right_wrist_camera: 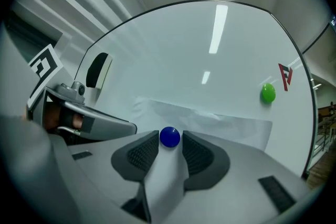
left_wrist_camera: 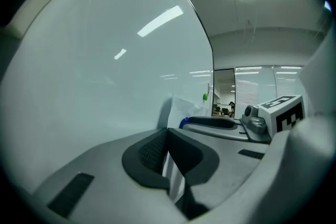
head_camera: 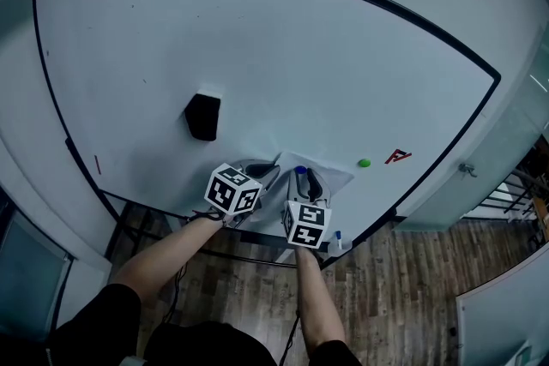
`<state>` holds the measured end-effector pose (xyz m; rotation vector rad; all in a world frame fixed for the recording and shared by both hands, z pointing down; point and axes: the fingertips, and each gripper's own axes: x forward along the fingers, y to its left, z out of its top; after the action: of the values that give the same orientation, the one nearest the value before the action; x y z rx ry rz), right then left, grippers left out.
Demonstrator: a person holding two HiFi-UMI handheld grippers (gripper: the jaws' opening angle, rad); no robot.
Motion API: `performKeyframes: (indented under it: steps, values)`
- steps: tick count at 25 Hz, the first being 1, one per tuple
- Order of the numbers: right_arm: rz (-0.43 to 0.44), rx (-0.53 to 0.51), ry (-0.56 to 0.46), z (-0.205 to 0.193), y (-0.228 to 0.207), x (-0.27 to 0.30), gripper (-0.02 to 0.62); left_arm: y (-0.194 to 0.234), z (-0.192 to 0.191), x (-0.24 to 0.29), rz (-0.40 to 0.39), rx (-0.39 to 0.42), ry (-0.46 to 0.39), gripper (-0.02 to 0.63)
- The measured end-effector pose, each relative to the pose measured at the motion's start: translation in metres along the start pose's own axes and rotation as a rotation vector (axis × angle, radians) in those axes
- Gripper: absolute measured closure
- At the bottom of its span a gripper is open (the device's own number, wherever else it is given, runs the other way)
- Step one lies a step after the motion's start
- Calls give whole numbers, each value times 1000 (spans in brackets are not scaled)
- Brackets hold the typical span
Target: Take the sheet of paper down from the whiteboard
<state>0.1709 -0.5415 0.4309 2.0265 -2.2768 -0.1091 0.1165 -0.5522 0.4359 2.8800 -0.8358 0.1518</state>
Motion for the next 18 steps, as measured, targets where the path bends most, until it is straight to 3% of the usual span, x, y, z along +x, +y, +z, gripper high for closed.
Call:
performKeyframes:
  steps: [9,18]
  values:
    - [-75,-24,-2,0,0,2,456,-1,-2,0,-28,-13,-4,584]
    - [-55,-30,8,0,1,3,465,1,-2,0,-29,-40,-20,586]
